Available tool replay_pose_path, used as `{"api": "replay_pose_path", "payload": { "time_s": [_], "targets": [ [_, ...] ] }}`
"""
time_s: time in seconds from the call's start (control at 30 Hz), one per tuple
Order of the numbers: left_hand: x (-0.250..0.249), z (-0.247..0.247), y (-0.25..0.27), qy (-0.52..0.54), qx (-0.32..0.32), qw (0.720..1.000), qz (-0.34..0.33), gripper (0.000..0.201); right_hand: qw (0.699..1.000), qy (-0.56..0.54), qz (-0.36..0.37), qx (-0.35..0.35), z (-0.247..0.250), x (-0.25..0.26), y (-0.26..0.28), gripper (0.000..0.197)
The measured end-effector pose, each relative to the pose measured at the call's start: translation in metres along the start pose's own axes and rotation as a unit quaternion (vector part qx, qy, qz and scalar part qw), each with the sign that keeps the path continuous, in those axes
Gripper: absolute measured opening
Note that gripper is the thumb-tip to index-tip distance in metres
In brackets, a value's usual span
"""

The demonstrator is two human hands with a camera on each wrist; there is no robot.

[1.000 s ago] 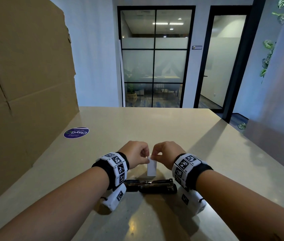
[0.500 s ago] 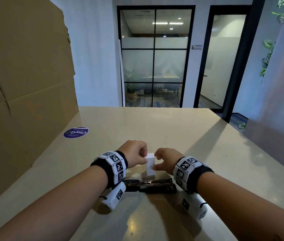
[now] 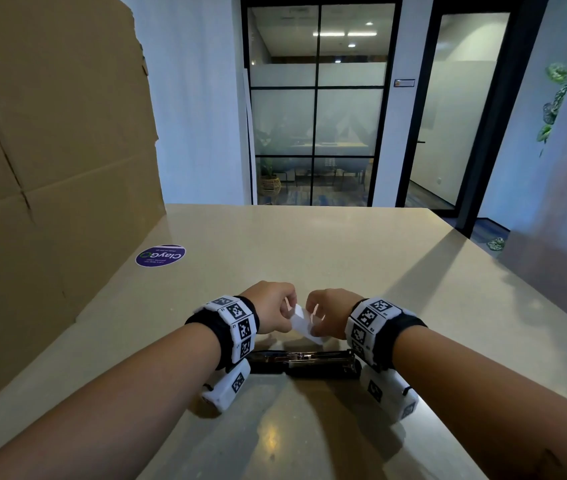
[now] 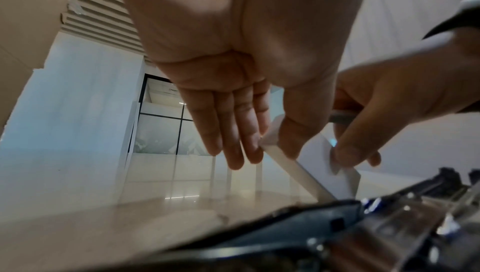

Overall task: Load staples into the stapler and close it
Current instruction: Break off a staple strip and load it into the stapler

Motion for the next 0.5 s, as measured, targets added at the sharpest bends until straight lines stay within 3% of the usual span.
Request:
{"api": "replay_pose_path", "payload": {
  "time_s": [0.27,0.5],
  "targets": [
    [0.002,0.0,-0.006,-0.049,0.021,0.998,0.042,0.019,0.999,0.038,-0.017,0.008,0.006,-0.007,-0.002,0.033],
    [0.008,-0.004,-0.01,-0.091,0.055,0.991,0.084,0.035,0.999,0.029,-0.025,-0.007,0.001,-0.013,-0.003,0.034]
  ]
}}
Point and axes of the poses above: each hand's wrist, its own y-axis away from the middle knuckle, its own z-axis out of the back of the hand, x = y × z, the point moved 3 cm from there along -y, towards the middle knuckle, and after that the axes turned 13 degrees about x, right-handed, at the moved point
